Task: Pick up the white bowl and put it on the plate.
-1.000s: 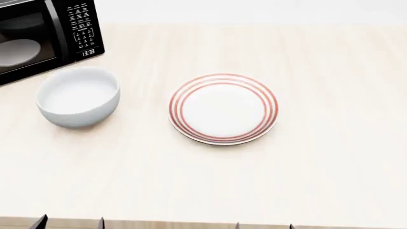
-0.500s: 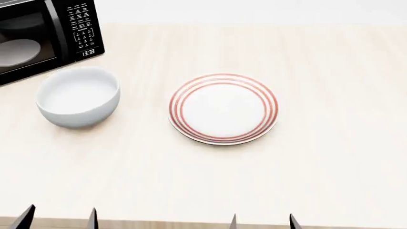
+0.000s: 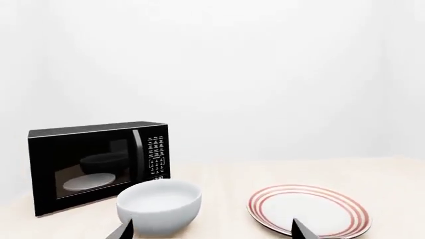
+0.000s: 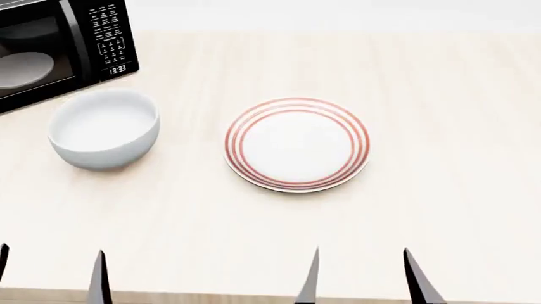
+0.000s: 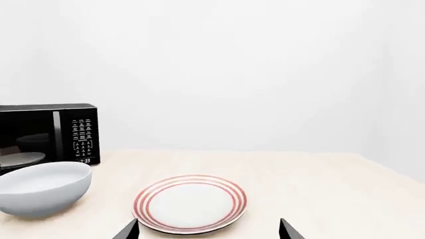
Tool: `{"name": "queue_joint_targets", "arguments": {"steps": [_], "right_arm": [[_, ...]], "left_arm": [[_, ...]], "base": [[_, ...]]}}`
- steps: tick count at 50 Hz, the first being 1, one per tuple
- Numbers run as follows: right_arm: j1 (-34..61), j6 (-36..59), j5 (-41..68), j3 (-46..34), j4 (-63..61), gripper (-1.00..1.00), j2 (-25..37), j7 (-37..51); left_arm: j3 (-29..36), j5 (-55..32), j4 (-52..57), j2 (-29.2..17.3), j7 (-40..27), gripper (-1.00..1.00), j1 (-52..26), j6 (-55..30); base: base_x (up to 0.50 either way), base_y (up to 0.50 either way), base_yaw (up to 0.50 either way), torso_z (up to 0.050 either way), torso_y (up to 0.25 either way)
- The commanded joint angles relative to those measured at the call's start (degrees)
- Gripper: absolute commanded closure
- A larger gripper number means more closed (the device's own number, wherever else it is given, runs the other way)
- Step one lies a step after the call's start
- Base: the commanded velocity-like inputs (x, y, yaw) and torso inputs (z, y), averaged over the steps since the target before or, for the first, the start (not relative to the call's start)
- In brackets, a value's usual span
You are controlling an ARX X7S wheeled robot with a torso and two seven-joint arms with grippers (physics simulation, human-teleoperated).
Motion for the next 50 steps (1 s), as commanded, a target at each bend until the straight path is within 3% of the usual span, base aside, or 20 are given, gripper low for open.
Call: {"name": "queue_joint_targets", "arguments": {"steps": [1, 29, 50], "right_arm": [[-0.74, 2.29, 0.11, -0.37, -7.31, -1.0, 0.73, 1.54], [-0.47, 1.05, 1.82, -0.43, -7.73, -1.0, 1.88, 2.5], [-0.3, 1.22, 2.37, -1.22, -7.93, -1.0, 2.86, 3.54]], "left_arm": [[0.35, -0.2, 9.14, -1.04, -1.17, -1.0, 0.94, -4.24], [0.76, -1.74, 12.73, -2.26, -2.59, -1.0, 0.8, -5.42], [1.32, -2.23, 12.8, -3.1, -3.49, -1.0, 0.87, -5.29]], "base": [[0.0, 0.0, 0.0, 0.0, 0.0], [0.01, 0.0, 0.0, 0.0, 0.0], [0.48, 0.0, 0.0, 0.0, 0.0]]}}
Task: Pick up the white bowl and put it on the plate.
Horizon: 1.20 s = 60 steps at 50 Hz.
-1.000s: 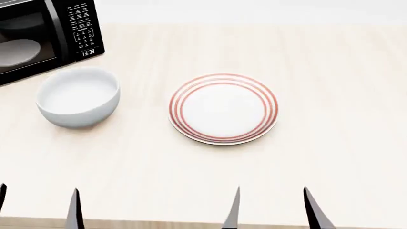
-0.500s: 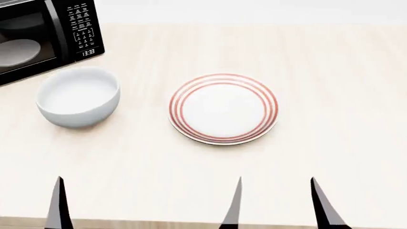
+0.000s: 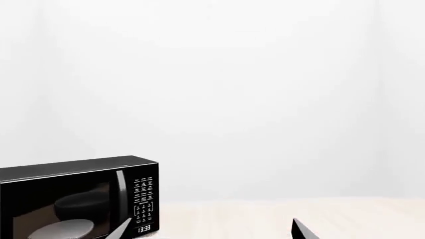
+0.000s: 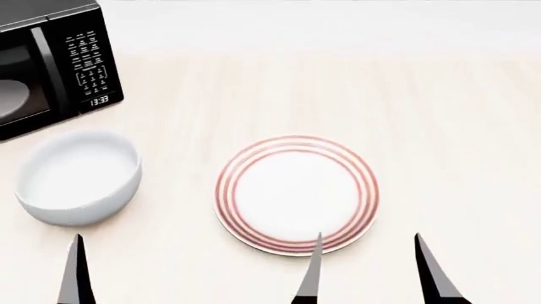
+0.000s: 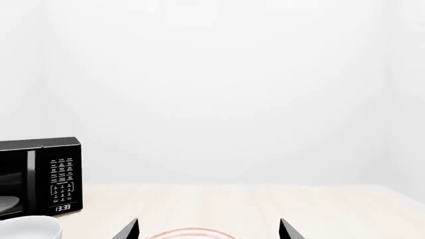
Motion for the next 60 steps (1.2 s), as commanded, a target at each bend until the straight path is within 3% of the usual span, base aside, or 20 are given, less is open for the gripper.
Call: {"name": "queue_joint_targets", "arguments": {"steps": [1, 28, 41, 48, 50, 51, 52, 53, 54, 56, 60], "right_arm": [[0.12, 0.1, 0.58, -0.38, -0.15, -1.0, 0.62, 0.61], [0.32, -0.61, 0.9, -1.78, -0.13, -1.0, 2.5, 2.76], [0.33, -0.24, 0.77, -2.34, -0.81, -1.0, 3.12, 3.96], [0.62, 0.75, 1.05, -2.67, -1.91, -1.0, 3.54, 4.39], [0.75, 1.04, 1.14, -2.78, -2.25, -1.0, 3.63, 4.51], [0.86, 1.81, 1.91, -2.54, -2.61, -1.0, 3.72, 4.38], [0.94, 1.67, 1.79, -2.94, -2.25, -1.0, 3.65, 4.33], [0.85, 1.43, 1.82, -3.17, -1.95, -1.0, 3.62, 4.26], [0.87, 1.49, 2.13, -3.22, -1.74, -1.0, 3.61, 4.17], [0.99, 1.64, 2.26, -3.26, -1.75, -1.0, 3.68, 4.26], [0.99, 1.49, 2.29, -3.46, -1.63, -1.0, 3.87, 4.4]], "left_arm": [[0.26, -0.28, 0.16, -0.46, -0.52, -1.0, 0.01, -0.01], [1.41, -0.87, -0.04, -1.89, -2.29, -1.0, 0.03, 0.41], [1.51, -1.75, 1.85, -2.77, -3.57, -1.0, -0.31, -1.8], [-2.44, -5.96, 16.2, -4.96, -7.92, -1.0, -2.8, -17.75], [-2.02, -11.62, 16.24, -10.78, -14.99, -1.0, -4.77, -17.66], [-10.62, -20.21, 13.55, -19.38, -23.59, -1.0, -13.37, -26.25], [-19.21, -15.57, 16.23, -10.78, -14.99, -1.0, -20.07, -34.85], [-27.81, -24.16, 16.24, -6.56, -6.4, -1.0, -22.93, -43.44], [-36.4, -32.76, 16.16, -5.97, -6.09, -1.0, -25.18, -52.04], [-41.3, -37.65, 14.72, -5.11, -6.56, -1.0, -27.51, -65.75], [-42.65, -38.86, 11.93, -5.12, -7.08, -1.0, -29.02, -67.81]], "base": [[0.5, 0.0, 0.0, 0.0, 0.0], [0.49, 0.0, 0.0, 0.0, 0.001], [0.0, 0.0, 0.0, 0.0, 0.0], [0.0, 0.0, 0.0, 0.0, 0.0], [0.0, 0.0, 0.0, 0.0, 0.0], [0.0, 0.0, 0.0, 0.0, 0.0], [0.0, 0.0, 0.0, 0.0, 0.0], [0.0, 0.0, 0.0, 0.0, 0.0], [0.0, 0.0, 0.0, 0.0, 0.0], [0.0, 0.0, 0.0, 0.0, 0.0], [0.0, 0.0, 0.0, 0.0, 0.0]]}}
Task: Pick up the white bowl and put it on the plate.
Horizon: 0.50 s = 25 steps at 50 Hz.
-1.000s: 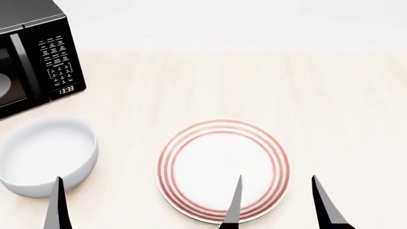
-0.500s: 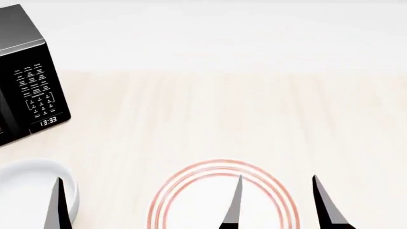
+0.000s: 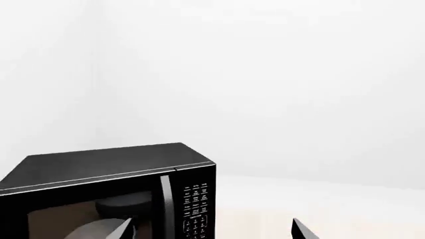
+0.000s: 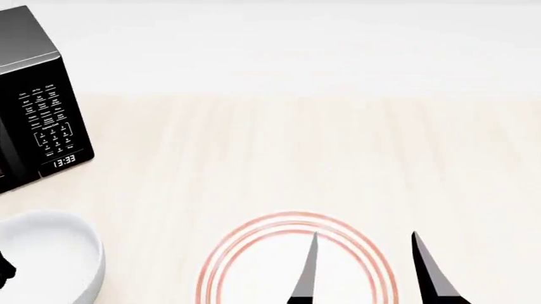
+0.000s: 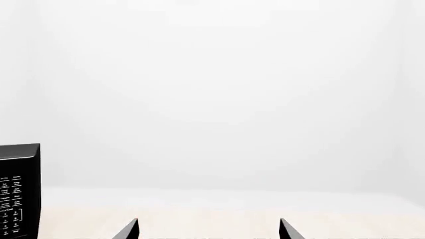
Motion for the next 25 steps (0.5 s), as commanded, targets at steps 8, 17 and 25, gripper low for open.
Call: {"name": "queue_joint_targets", "arguments": {"steps": [8, 17, 25], "right_arm": [[0.23, 0.39, 0.36, -1.62, 0.06, -1.0, 0.65, 0.56], [0.2, 0.26, 0.57, -1.83, -0.08, -1.0, 1.08, 0.89], [0.26, -0.07, 0.72, -2.05, 0.26, -1.0, 1.35, 1.14]], "left_arm": [[-25.34, -20.43, -4.4, 0.21, -0.14, -1.0, -15.06, -35.53], [-24.88, -24.82, -9.11, -2.8, -3.96, -1.0, -17.54, -39.42], [-25.91, -36.64, -16.15, -4.54, -13.49, -1.0, -17.22, -39.61]], "base": [[0.0, 0.0, 0.0, 0.0, 0.0], [0.0, 0.0, 0.0, 0.0, 0.0], [0.0, 0.0, 0.0, 0.0, 0.0]]}}
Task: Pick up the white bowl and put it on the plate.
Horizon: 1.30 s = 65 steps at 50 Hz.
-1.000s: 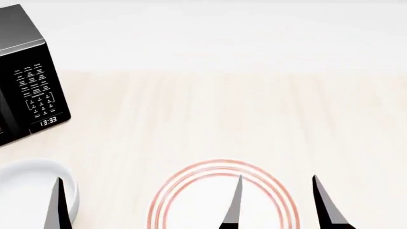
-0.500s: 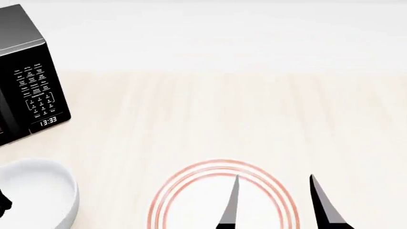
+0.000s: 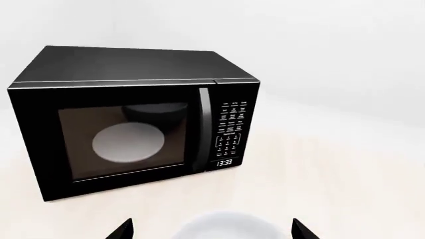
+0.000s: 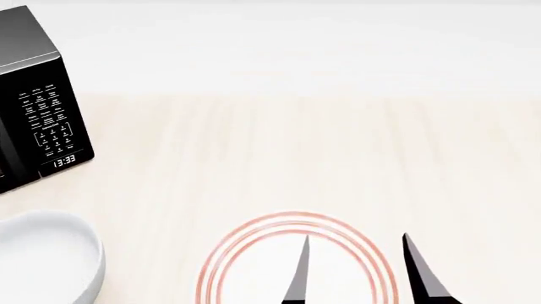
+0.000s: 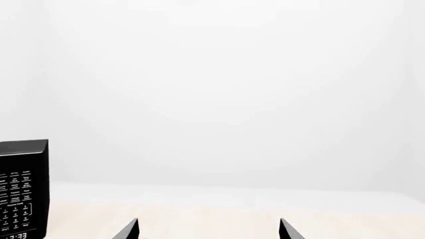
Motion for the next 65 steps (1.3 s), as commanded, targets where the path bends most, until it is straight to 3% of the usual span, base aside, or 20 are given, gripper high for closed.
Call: {"name": "queue_joint_targets", "arguments": {"steps": [1, 28, 65], "right_arm": [[0.05, -0.31, 0.2, -0.45, 0.27, -1.0, 0.43, 0.36], [0.12, -1.13, 0.6, -1.1, 0.99, -1.0, 1.31, 1.19], [0.61, -1.84, 1.26, -1.76, 2.35, -1.0, 2.12, 2.27]], "left_arm": [[-2.98, -14.01, -8.18, -2.33, -9.94, -1.0, -1.65, -4.2], [4.17, -9.34, -14.87, -5.28, -9.44, -1.0, 1.65, 4.15], [18.4, 4.76, -26.7, -7.43, -2.54, -1.0, 1.69, 20.17]], "base": [[0.0, 0.0, 0.0, 0.0, 0.0], [0.0, 0.0, 0.0, 0.0, 0.0], [0.0, 0.0, 0.0, 0.0, 0.0]]}}
